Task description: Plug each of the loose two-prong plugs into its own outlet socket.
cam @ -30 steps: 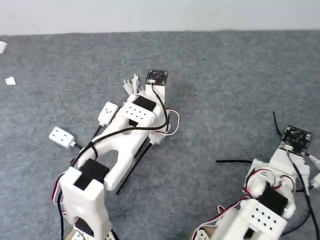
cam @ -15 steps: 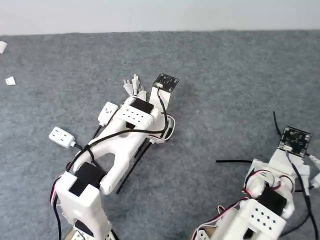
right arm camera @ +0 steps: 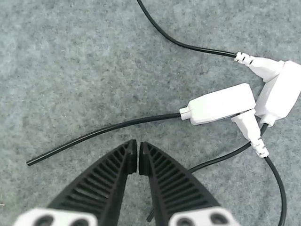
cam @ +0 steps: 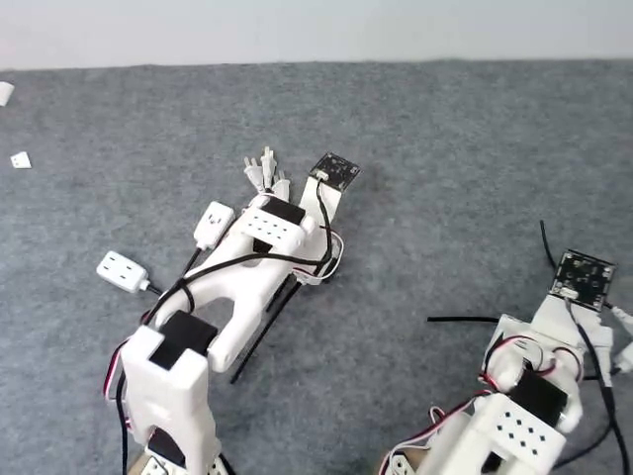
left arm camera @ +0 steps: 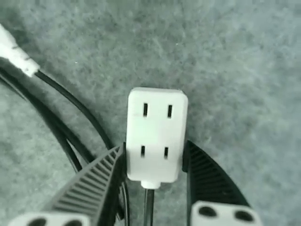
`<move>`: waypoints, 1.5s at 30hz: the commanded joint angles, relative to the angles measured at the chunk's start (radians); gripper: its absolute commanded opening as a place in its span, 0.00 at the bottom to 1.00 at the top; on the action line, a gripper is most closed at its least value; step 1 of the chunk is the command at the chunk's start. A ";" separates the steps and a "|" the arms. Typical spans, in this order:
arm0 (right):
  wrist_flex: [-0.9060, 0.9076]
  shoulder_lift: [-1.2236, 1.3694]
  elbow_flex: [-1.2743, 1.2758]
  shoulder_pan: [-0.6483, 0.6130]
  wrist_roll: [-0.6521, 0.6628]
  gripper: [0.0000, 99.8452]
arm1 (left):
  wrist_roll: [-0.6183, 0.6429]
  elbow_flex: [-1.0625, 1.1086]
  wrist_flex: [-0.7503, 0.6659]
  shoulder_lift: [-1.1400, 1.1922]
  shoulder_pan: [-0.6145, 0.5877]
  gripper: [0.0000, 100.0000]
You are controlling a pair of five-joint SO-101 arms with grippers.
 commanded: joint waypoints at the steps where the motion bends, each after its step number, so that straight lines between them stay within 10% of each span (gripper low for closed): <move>1: -0.018 -0.012 -0.011 -0.008 0.012 0.01 | -0.011 -0.067 0.031 0.005 -0.003 0.18; 8: -0.016 -0.012 -0.011 -0.024 0.012 0.01 | 0.006 -0.114 0.072 0.041 0.005 0.02; 24: -0.016 -0.012 -0.011 -0.024 0.012 0.01 | 0.578 -0.111 0.253 -0.196 -0.005 0.01; 45: -0.016 -0.012 -0.011 -0.024 0.014 0.01 | 0.591 0.065 0.095 -0.018 -0.028 0.01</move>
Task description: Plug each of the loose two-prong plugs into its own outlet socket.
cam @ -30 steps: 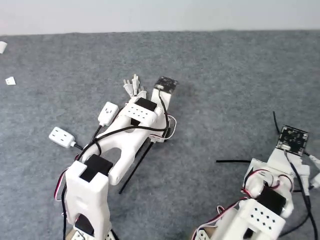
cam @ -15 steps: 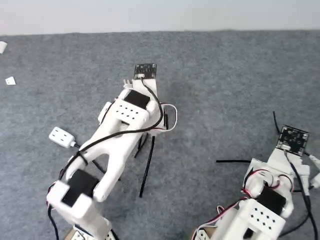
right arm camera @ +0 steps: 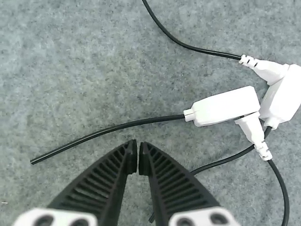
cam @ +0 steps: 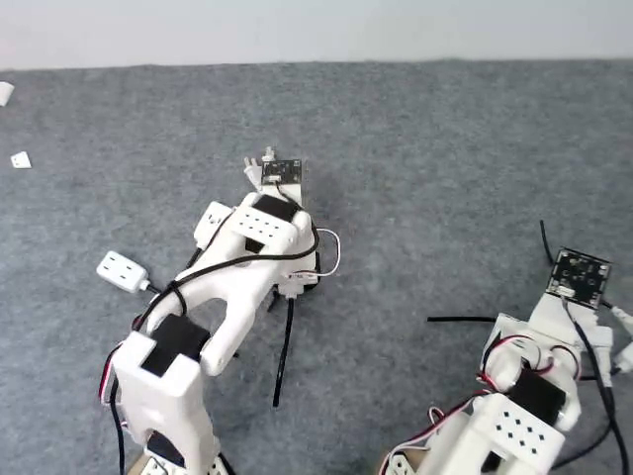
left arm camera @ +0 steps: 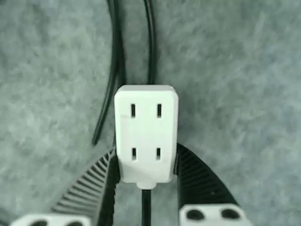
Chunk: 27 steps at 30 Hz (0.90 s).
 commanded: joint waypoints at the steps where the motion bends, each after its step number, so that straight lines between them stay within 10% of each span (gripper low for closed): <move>1: -0.016 -0.012 -0.011 -0.005 0.025 0.01 | 0.012 0.031 -0.061 -0.002 -0.009 0.01; 27: -0.016 -0.004 -0.009 -0.031 0.038 0.01 | -0.032 0.162 -0.075 -0.213 0.002 0.20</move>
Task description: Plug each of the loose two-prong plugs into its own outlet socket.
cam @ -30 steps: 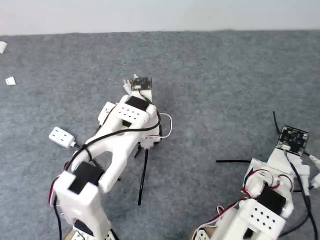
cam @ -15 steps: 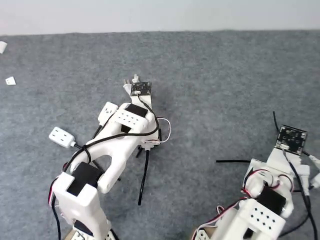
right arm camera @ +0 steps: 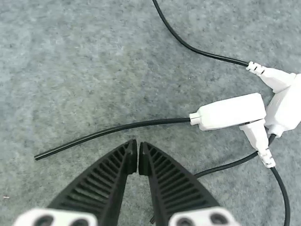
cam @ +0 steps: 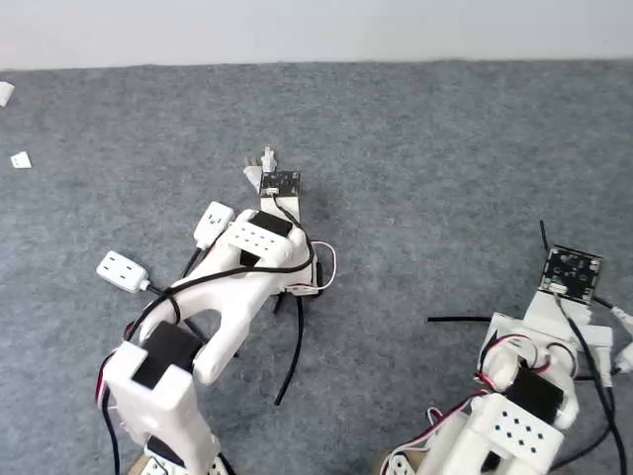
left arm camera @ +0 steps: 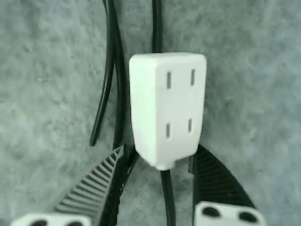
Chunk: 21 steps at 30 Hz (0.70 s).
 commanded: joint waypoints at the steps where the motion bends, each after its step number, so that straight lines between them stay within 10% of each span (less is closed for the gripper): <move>1: -0.016 -0.004 -0.009 -0.005 0.012 0.01 | -0.017 0.021 0.011 -0.153 0.002 0.20; 21: -0.070 -0.004 0.035 -0.122 0.014 0.01 | -0.341 0.526 -0.195 -0.591 -0.203 0.20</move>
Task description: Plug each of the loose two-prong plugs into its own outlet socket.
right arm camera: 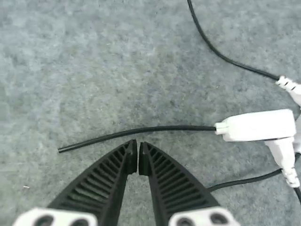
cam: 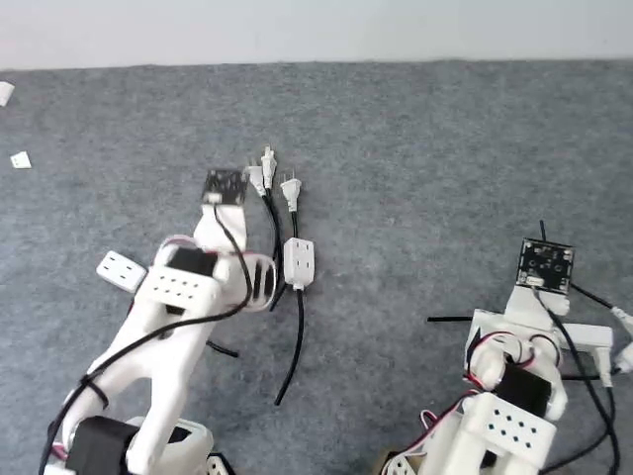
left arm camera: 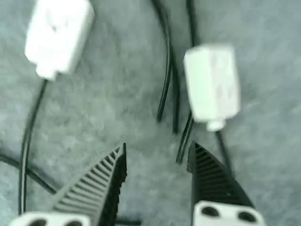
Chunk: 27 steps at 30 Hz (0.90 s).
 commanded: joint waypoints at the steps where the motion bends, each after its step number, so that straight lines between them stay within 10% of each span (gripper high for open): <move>1: -0.048 -0.004 0.006 -0.007 0.014 0.01 | -0.015 0.047 -0.032 -0.061 -0.011 0.20; 13: -0.053 -0.004 0.012 -0.007 0.014 0.01 | -0.055 0.242 0.129 -0.747 0.141 0.20; 27: -0.051 0.016 -0.095 -0.455 -0.041 0.01 | 0.006 0.269 -0.006 -0.634 -0.422 0.20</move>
